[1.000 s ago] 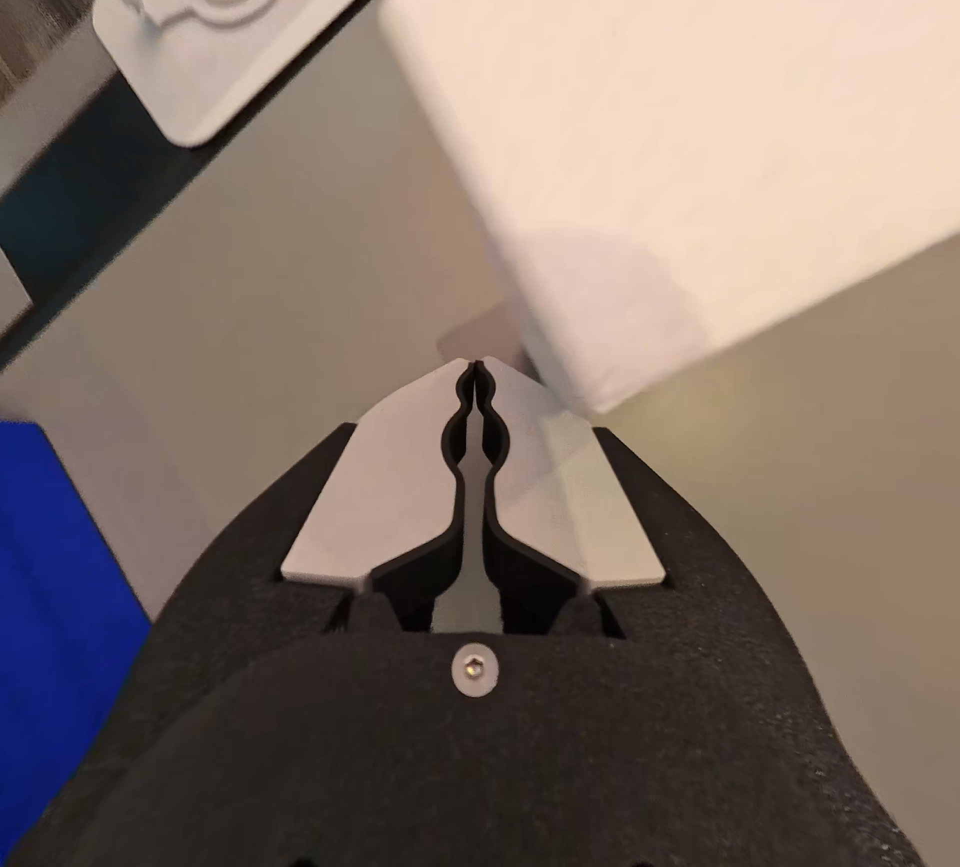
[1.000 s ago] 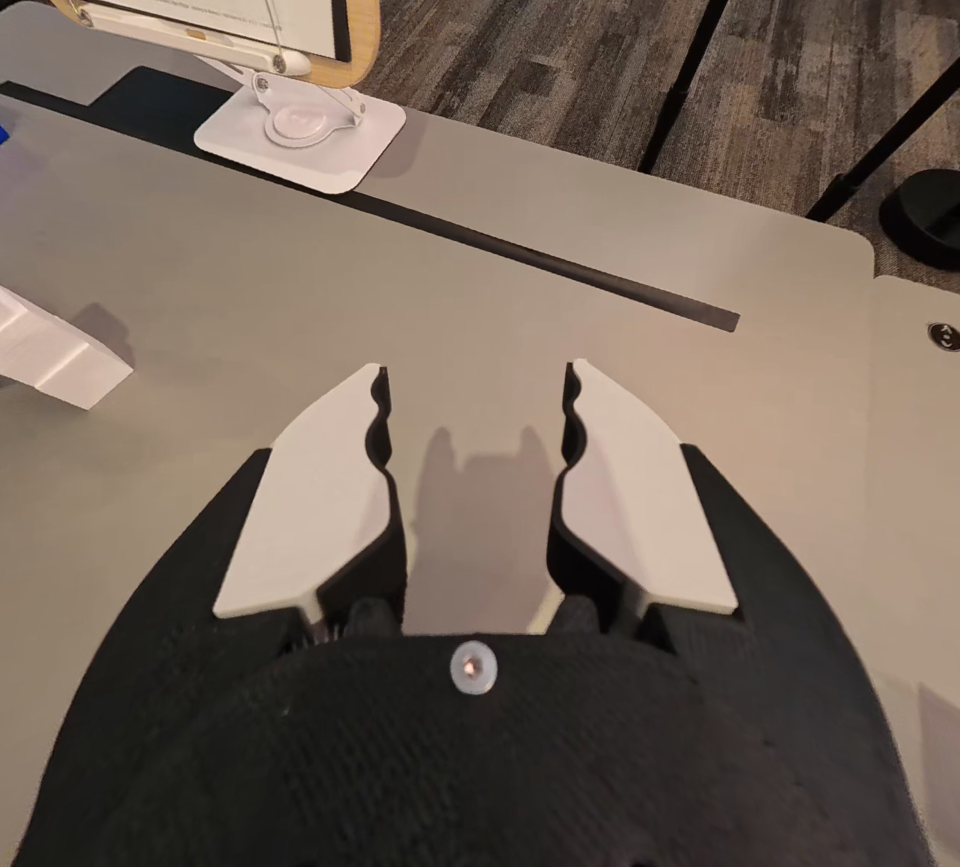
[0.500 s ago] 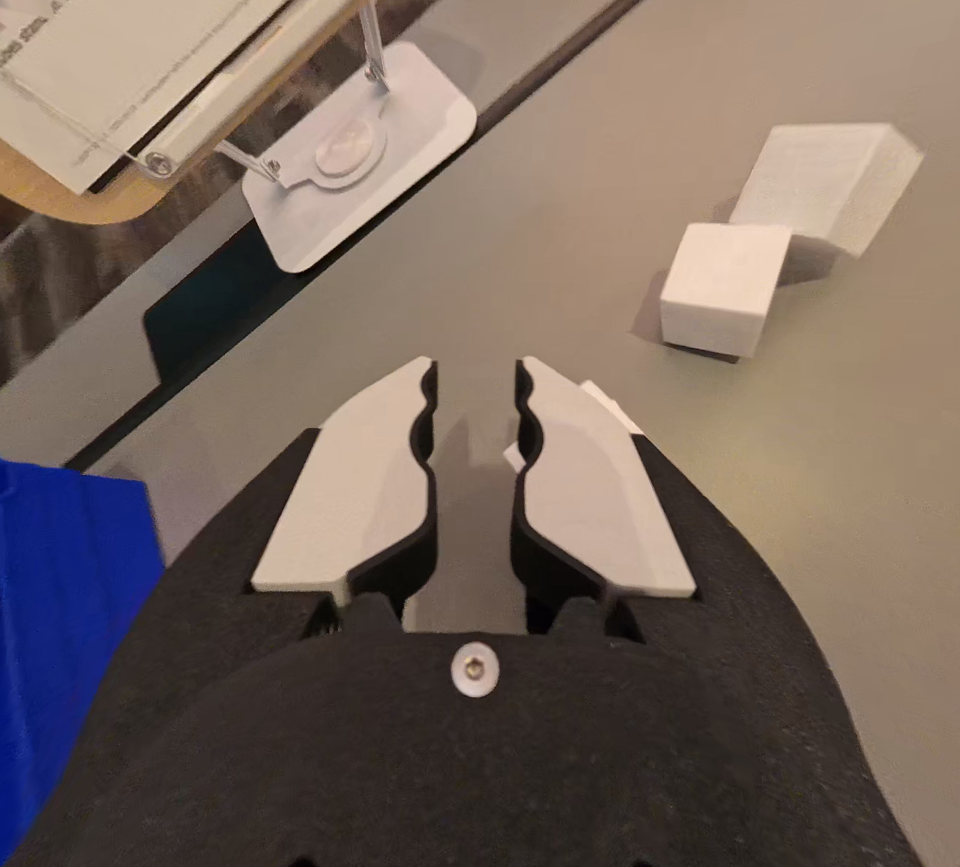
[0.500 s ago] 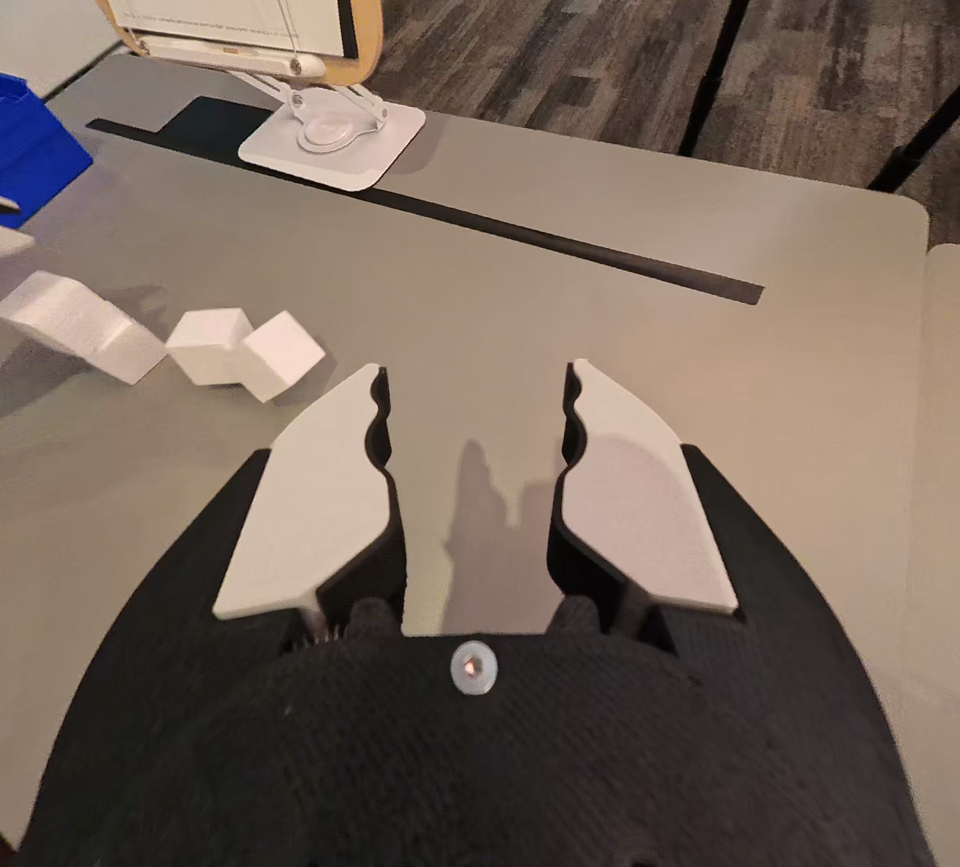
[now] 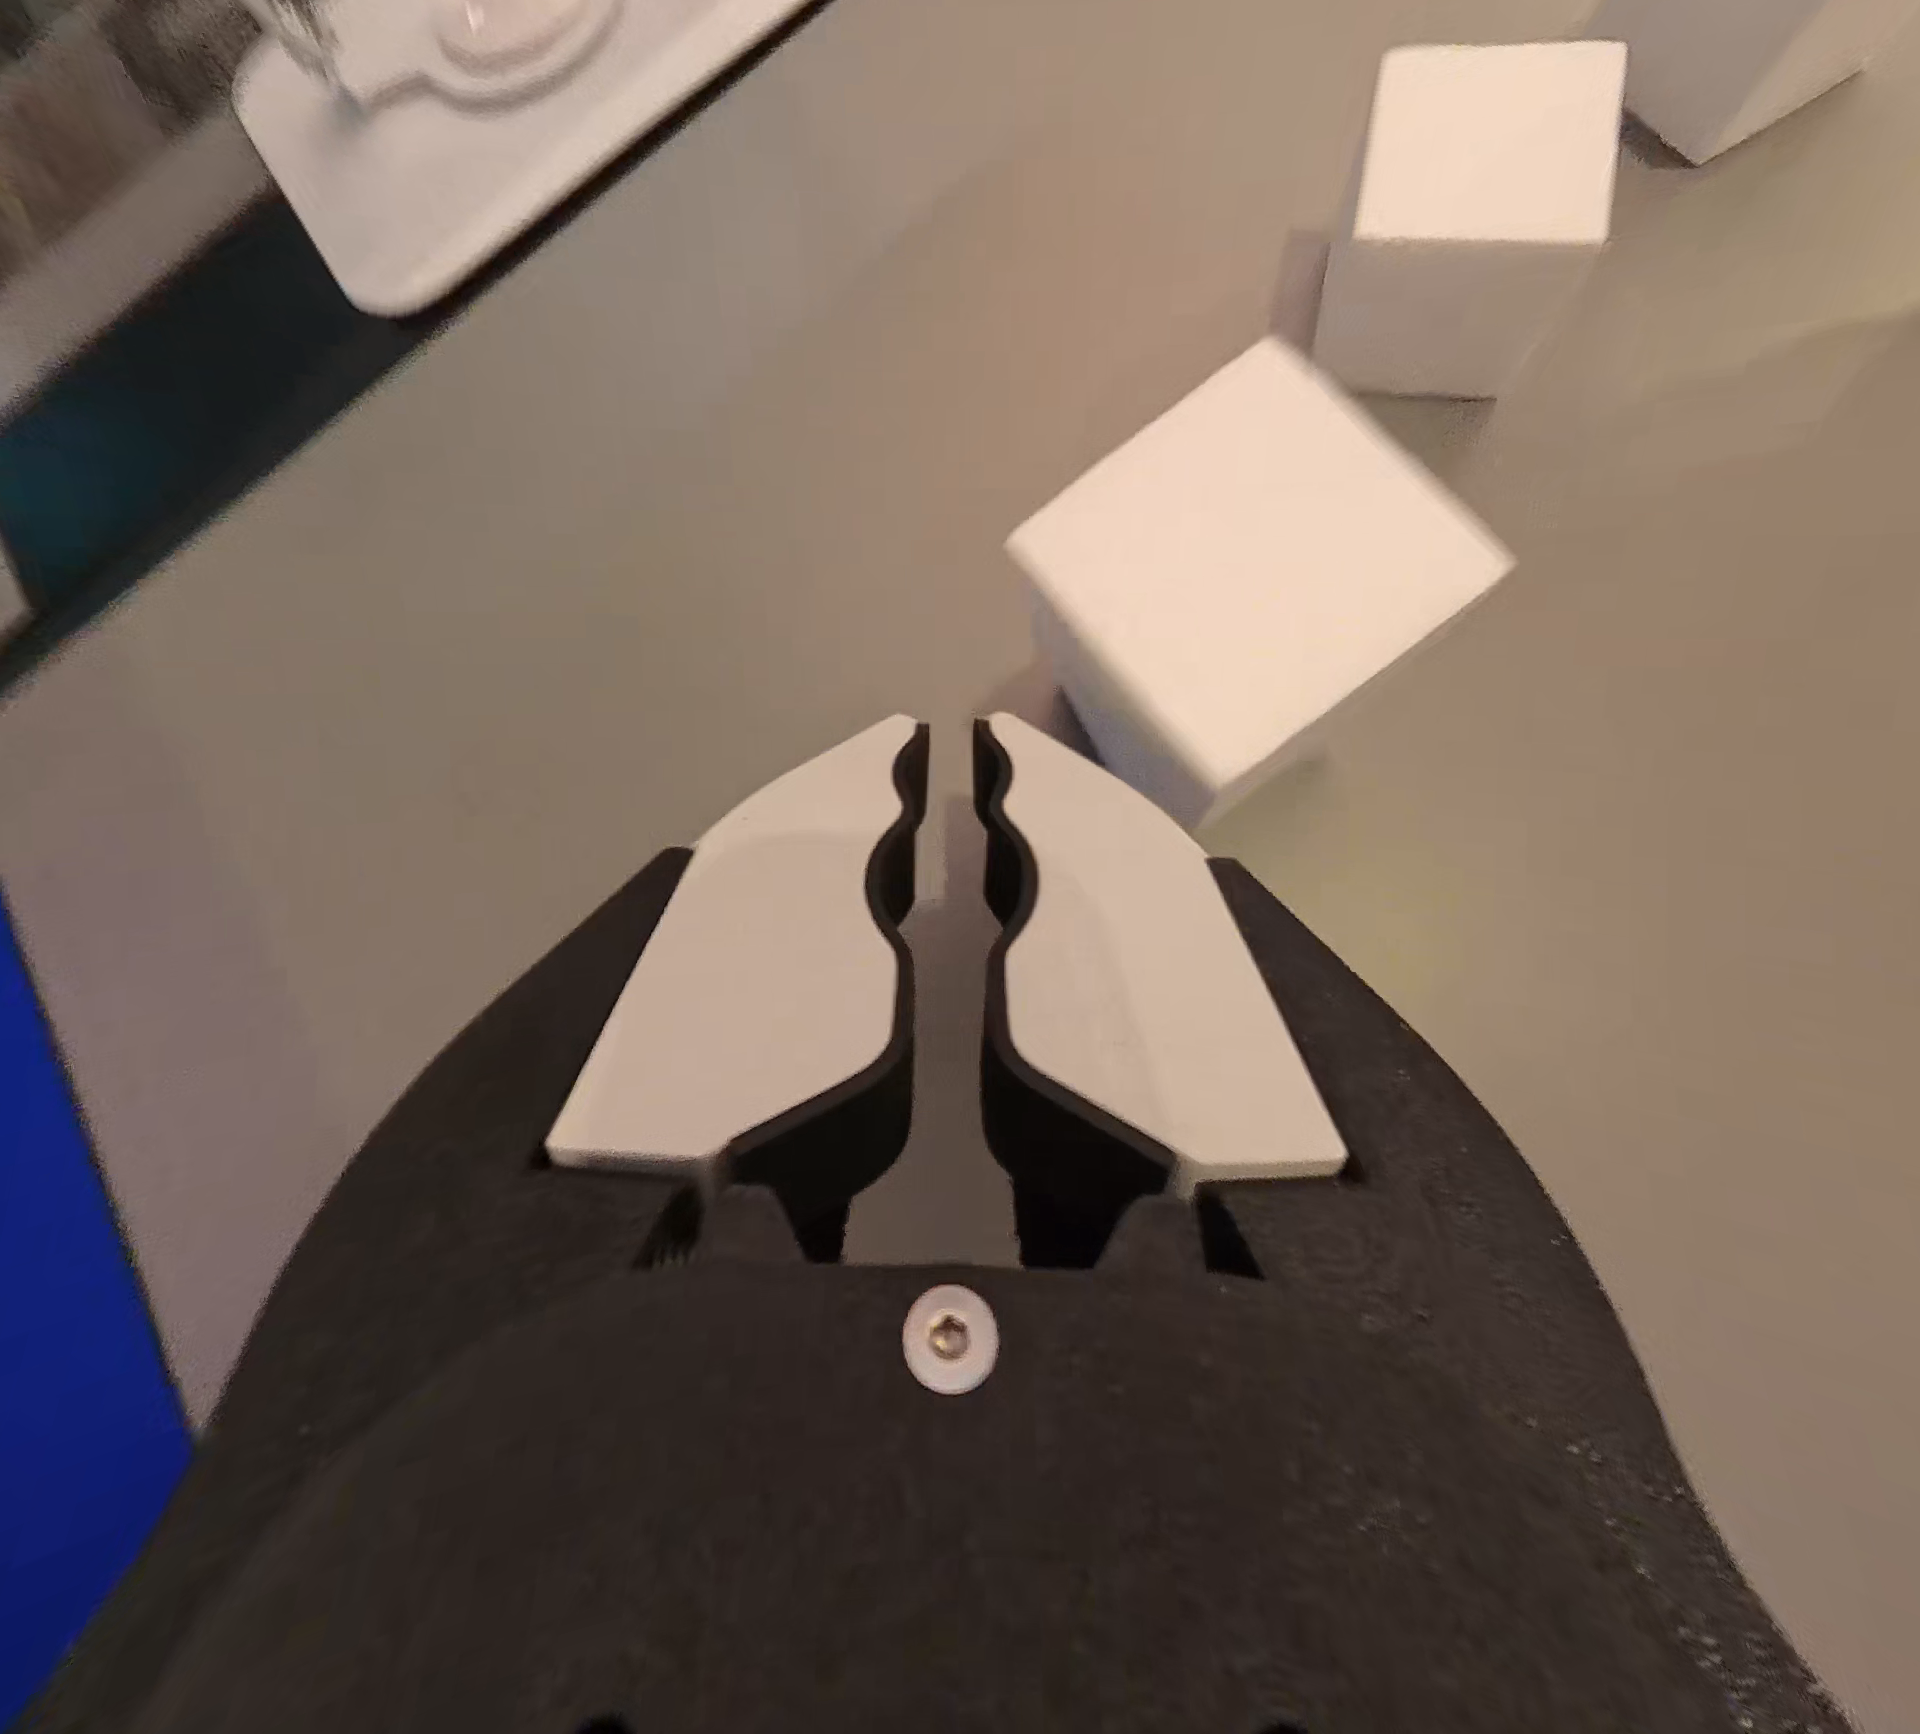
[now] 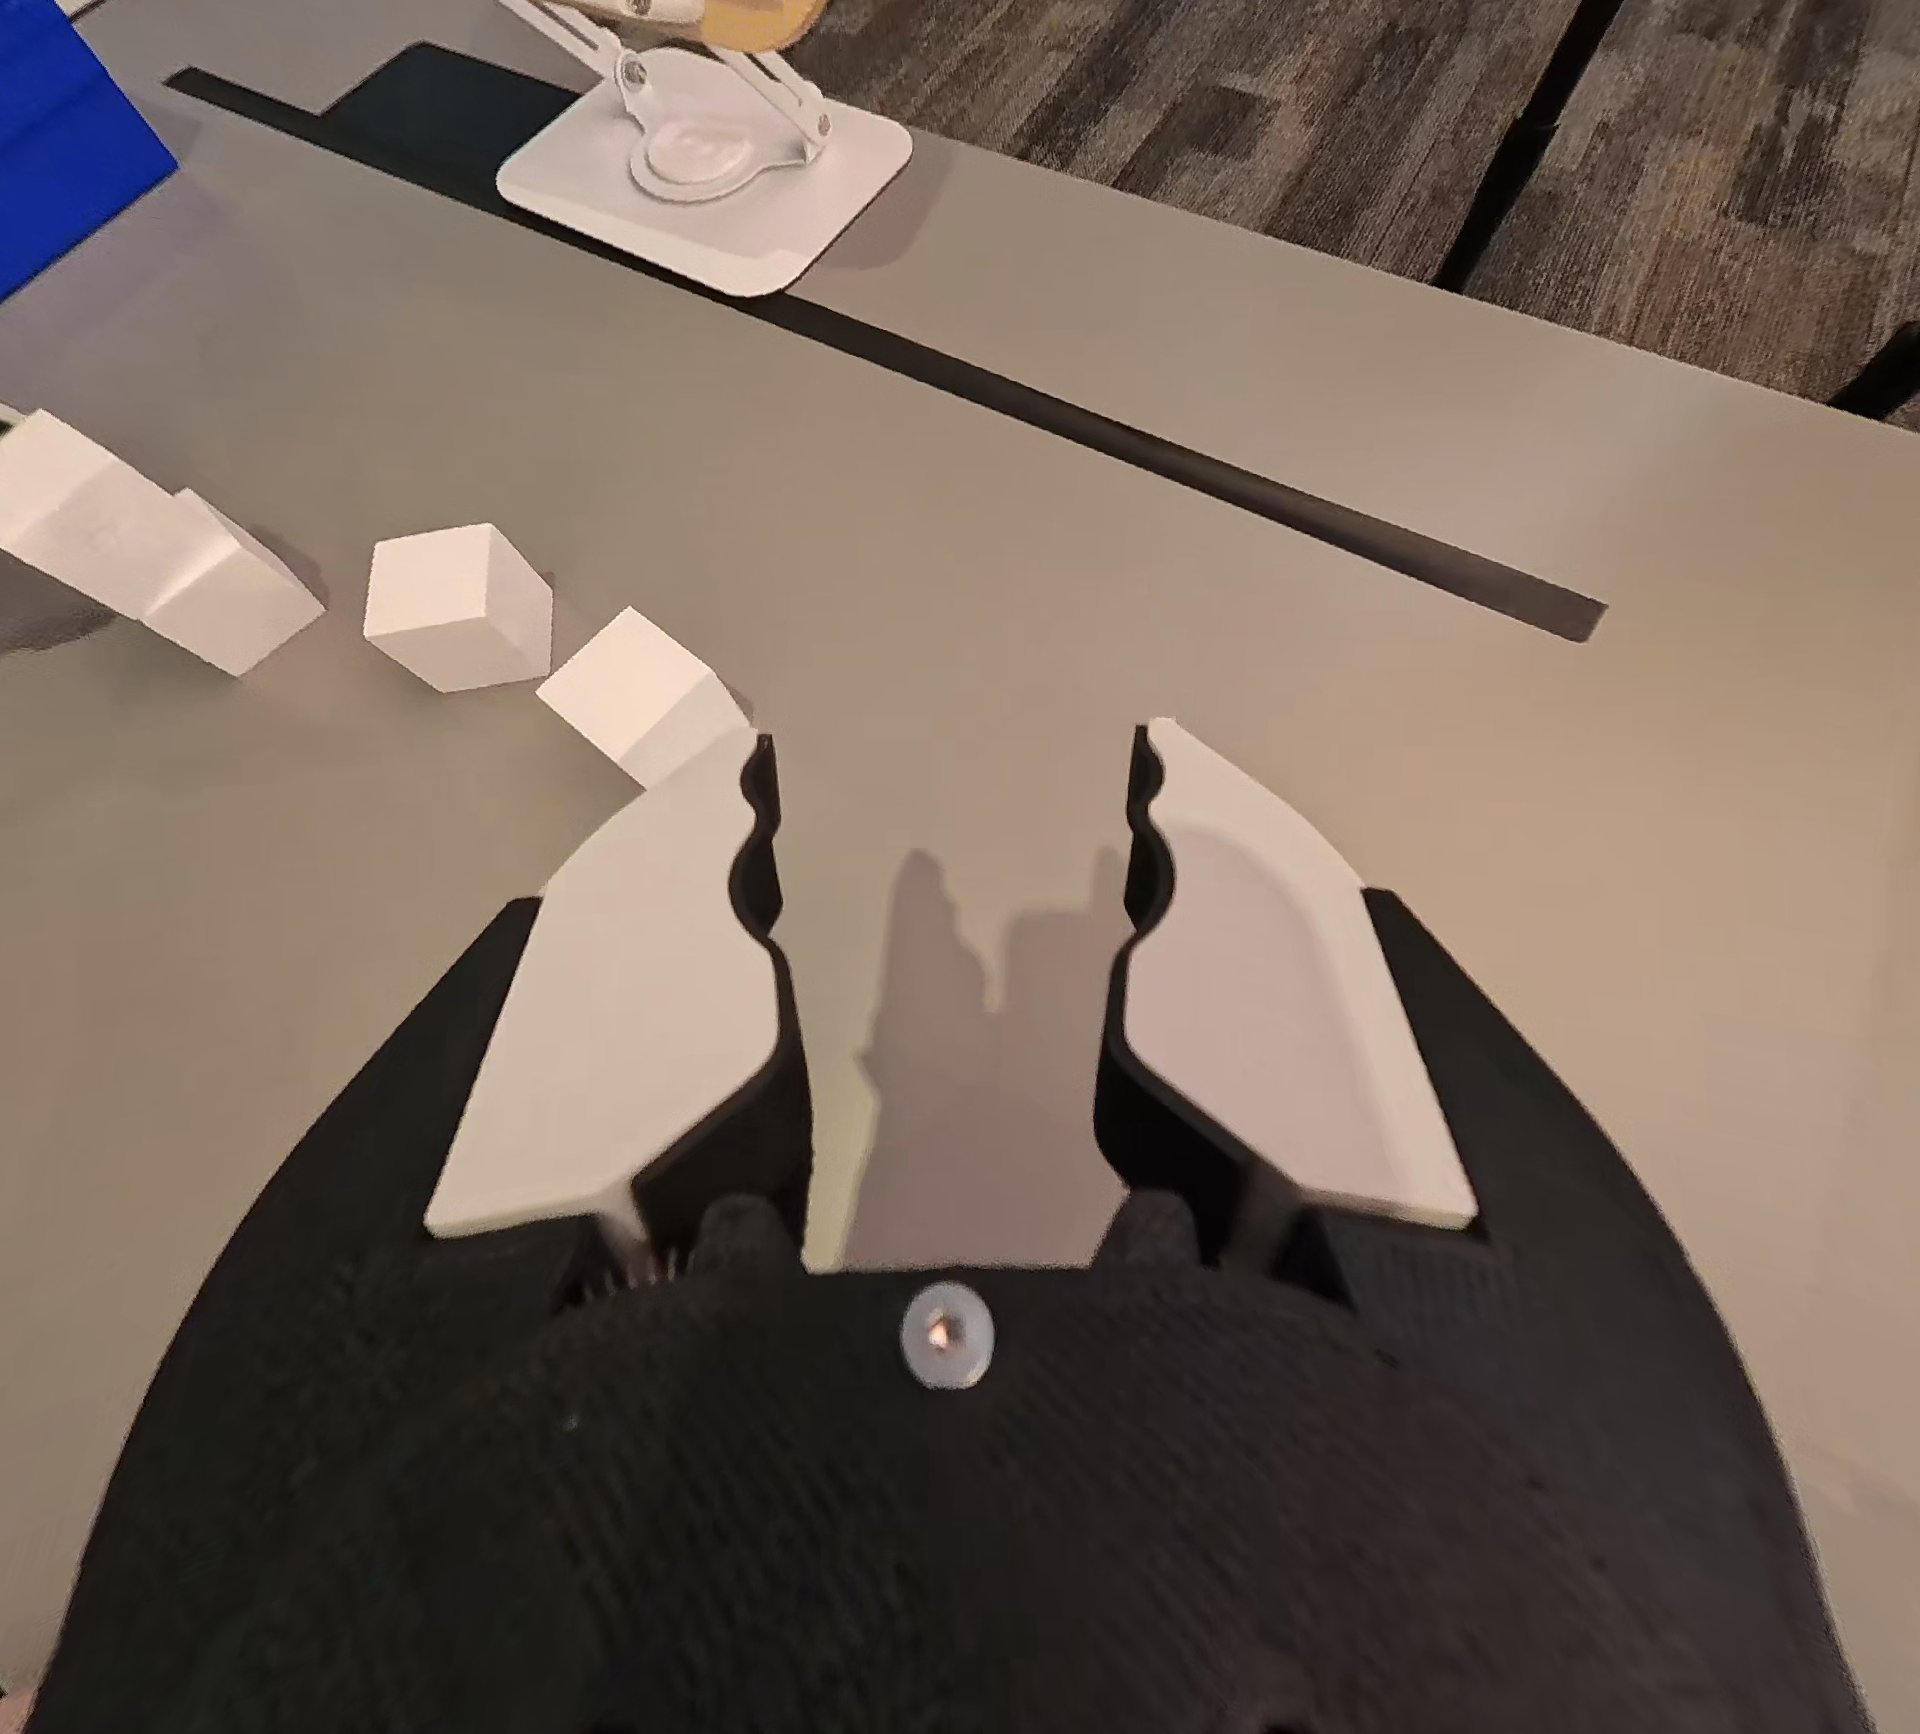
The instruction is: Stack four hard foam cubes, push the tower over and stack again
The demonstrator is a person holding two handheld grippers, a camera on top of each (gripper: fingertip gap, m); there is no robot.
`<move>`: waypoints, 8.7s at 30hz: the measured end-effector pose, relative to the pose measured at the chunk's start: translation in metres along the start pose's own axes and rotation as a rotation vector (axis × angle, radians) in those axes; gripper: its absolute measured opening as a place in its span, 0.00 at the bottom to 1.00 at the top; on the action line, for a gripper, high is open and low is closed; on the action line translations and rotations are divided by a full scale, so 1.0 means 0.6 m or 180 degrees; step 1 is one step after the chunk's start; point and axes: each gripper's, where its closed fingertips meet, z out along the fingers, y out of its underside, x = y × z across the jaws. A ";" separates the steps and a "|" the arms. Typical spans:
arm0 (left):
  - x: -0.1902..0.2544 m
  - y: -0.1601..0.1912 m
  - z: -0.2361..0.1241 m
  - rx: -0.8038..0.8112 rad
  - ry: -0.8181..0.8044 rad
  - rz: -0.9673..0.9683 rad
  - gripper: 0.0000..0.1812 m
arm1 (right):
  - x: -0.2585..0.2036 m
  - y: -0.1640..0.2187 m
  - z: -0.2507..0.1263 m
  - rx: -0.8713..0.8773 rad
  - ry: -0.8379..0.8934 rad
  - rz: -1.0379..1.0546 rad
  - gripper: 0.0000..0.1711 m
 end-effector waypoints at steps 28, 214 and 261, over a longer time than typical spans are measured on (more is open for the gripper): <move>0.086 -0.002 0.046 0.0847 0.1430 0.0644 0.50 | -0.180 0.047 0.166 0.0378 -0.1899 -0.1028 0.51; -0.227 -0.217 -0.271 0.2232 0.0345 -0.0456 0.33 | -0.311 0.136 0.210 -0.1012 -0.1055 -0.0781 0.00; -0.346 -0.097 -0.059 0.1122 -0.0475 -0.0946 0.38 | -0.161 -0.023 0.287 0.1135 -0.0777 -0.0622 0.19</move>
